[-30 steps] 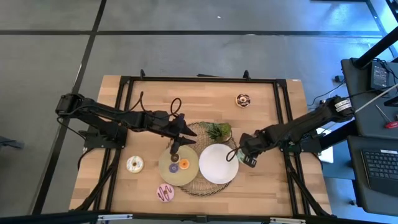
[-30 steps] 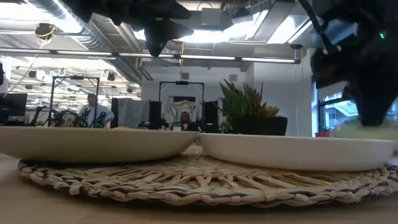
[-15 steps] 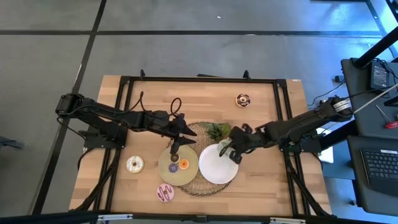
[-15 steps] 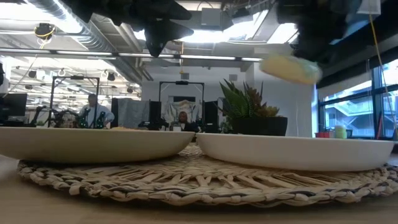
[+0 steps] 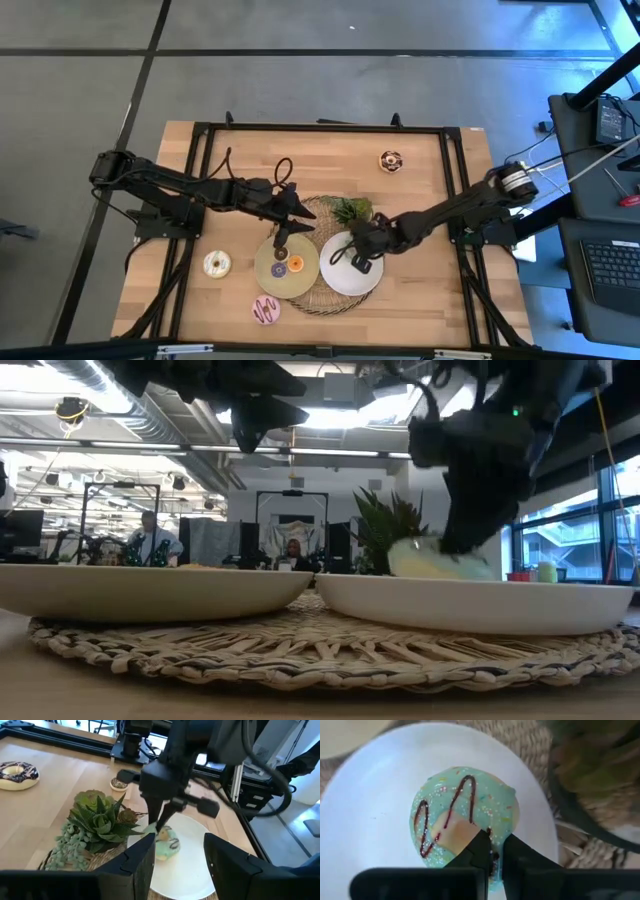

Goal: Pick & Place donuts
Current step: Put the large green donut on the white plate, then put the large black donut on the white plate

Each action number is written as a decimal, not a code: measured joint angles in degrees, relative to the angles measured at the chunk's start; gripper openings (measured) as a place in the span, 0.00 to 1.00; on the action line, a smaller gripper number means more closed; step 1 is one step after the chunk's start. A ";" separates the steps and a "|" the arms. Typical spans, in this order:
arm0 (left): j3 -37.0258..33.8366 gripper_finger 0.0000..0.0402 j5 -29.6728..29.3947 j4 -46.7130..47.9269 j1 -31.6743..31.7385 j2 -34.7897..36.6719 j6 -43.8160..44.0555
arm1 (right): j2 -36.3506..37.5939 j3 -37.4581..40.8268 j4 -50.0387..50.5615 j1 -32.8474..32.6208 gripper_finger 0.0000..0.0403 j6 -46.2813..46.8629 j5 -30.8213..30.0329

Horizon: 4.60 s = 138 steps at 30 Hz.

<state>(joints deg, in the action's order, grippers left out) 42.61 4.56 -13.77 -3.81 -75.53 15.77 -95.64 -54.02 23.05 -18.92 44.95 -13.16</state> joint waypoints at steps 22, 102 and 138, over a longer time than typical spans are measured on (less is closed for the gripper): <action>0.00 0.40 1.28 1.13 -0.11 0.00 0.02 | -1.81 -0.20 -0.45 1.03 0.32 -3.31 2.29; 0.02 0.39 -5.18 7.60 -7.45 0.00 2.95 | -3.16 -0.68 15.05 57.75 0.20 -22.14 -4.51; 0.02 0.39 -5.07 7.84 -7.48 0.00 4.28 | 25.79 -0.57 21.28 -3.66 0.04 7.08 -0.48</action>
<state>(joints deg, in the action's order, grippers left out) 42.63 -0.51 -5.93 -11.29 -75.53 20.05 -69.85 -54.59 44.33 -22.57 52.03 -13.64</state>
